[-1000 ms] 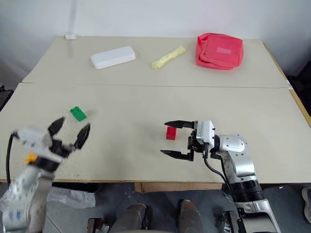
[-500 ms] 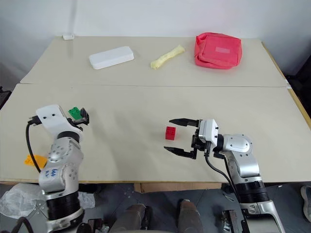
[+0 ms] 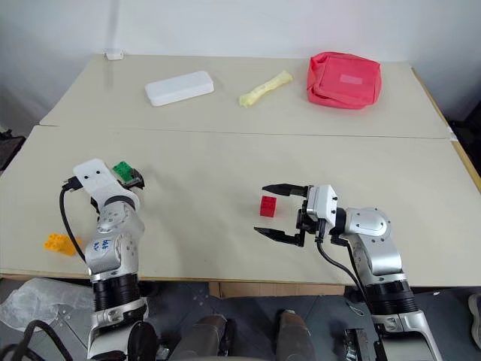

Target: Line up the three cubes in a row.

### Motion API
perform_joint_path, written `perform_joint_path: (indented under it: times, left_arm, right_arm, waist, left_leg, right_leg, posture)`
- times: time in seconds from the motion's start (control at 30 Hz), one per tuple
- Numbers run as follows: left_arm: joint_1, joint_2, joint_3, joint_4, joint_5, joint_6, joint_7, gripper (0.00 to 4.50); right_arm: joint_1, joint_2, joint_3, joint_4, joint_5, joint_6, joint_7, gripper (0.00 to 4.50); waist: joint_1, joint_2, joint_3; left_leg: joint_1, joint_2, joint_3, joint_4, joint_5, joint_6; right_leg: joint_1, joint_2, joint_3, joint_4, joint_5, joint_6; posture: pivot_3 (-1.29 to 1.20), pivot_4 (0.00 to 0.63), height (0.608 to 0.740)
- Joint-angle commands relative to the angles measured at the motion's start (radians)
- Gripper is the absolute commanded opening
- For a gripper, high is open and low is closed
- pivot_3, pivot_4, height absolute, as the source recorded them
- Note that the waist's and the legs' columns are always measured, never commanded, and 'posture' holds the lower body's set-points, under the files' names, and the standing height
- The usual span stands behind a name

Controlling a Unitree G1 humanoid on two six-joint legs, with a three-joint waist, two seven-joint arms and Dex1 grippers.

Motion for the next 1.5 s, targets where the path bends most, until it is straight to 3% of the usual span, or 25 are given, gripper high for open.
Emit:
perform_joint_path:
  times: [0.03,0.07,0.43,0.53,0.63,0.87,1.13,1.47,1.5]
  left_arm:
    - [-0.023,0.016,-0.007,0.031,0.012,-0.054,-0.015,3.31]
    - [-0.028,0.019,-0.007,0.041,0.012,-0.06,-0.018,3.05]
    - [-0.051,-0.007,-0.013,0.068,0.002,-0.092,-0.011,3.05]
    - [-0.053,-0.039,-0.02,0.048,-0.006,-0.093,-0.007,3.6]
    - [-0.055,-0.068,-0.029,0.04,0.006,-0.091,0.014,4.47]
    - [-0.082,-0.091,-0.013,0.074,0.015,-0.147,0.079,4.47]
    - [-0.197,-0.065,0.016,0.257,0.012,-0.305,0.132,4.47]
    - [-0.275,-0.046,0.043,0.423,-0.012,-0.373,0.169,4.47]
    - [-0.276,-0.048,0.042,0.427,-0.014,-0.374,0.17,4.29]
  right_arm:
    - [0.0,0.0,0.002,-0.028,0.007,-0.008,-0.006,4.5]
    - [0.001,0.001,0.003,-0.03,0.007,-0.007,-0.007,4.5]
    - [0.013,-0.002,0.005,-0.027,0.003,-0.015,-0.012,4.5]
    - [0.012,-0.001,0.007,-0.026,0.002,-0.015,-0.012,4.5]
    - [0.012,-0.002,0.008,-0.025,0.001,-0.013,-0.009,4.5]
    - [0.013,-0.008,0.006,-0.021,0.001,-0.01,-0.002,4.5]
    - [0.007,-0.01,0.008,-0.003,-0.002,-0.008,0.011,4.5]
    - [0.007,-0.012,0.006,0.014,-0.008,-0.007,0.015,4.5]
    - [0.007,-0.012,0.006,0.014,-0.008,-0.006,0.014,4.5]
  waist:
    - [0.0,0.0,0.0]
    - [-0.001,0.0,0.0]
    - [0.0,0.0,0.0]
    - [0.001,0.0,0.0]
    - [0.0,0.0,0.0]
    - [0.0,0.0,0.0]
    - [0.002,0.0,0.0]
    - [0.003,0.0,0.0]
    - [0.003,0.0,0.0]
  left_leg:
    - [0.0,0.0,0.0,0.0,0.0,0.0]
    - [0.0,0.0,0.0,0.0,0.0,0.0]
    - [0.0,0.0,0.0,0.001,0.0,0.0]
    - [0.0,0.0,0.0,0.001,0.0,0.0]
    - [0.0,0.0,0.0,0.001,0.0,0.0]
    - [0.0,0.0,0.0,0.001,0.0,0.0]
    - [0.0,-0.001,0.0,0.002,0.0,0.0]
    - [0.0,-0.001,0.0,0.003,0.0,0.0]
    - [0.0,-0.001,0.0,0.003,0.0,0.0]
  right_leg:
    - [0.0,0.0,0.0,0.0,0.0,0.0]
    - [0.0,0.0,0.0,0.0,0.0,0.0]
    - [0.001,0.0,0.0,0.0,0.0,0.0]
    - [0.001,0.0,-0.001,0.0,0.0,0.0]
    - [0.001,0.0,-0.001,0.0,0.0,0.0]
    - [0.001,0.0,-0.001,0.0,0.0,0.0]
    - [0.001,0.001,-0.001,0.0,0.0,0.001]
    - [0.001,0.001,-0.001,0.001,0.0,0.001]
    - [0.001,0.001,-0.001,0.001,0.0,0.001]
  posture:
    - [0.0,0.15,0.74]
    - [0.0,0.15,0.74]
    - [0.0,0.15,0.74]
    - [0.0,0.15,0.74]
    - [0.0,0.15,0.74]
    - [0.0,0.15,0.74]
    - [0.0,0.15,0.74]
    - [0.0,0.15,0.74]
    - [0.0,0.15,0.74]
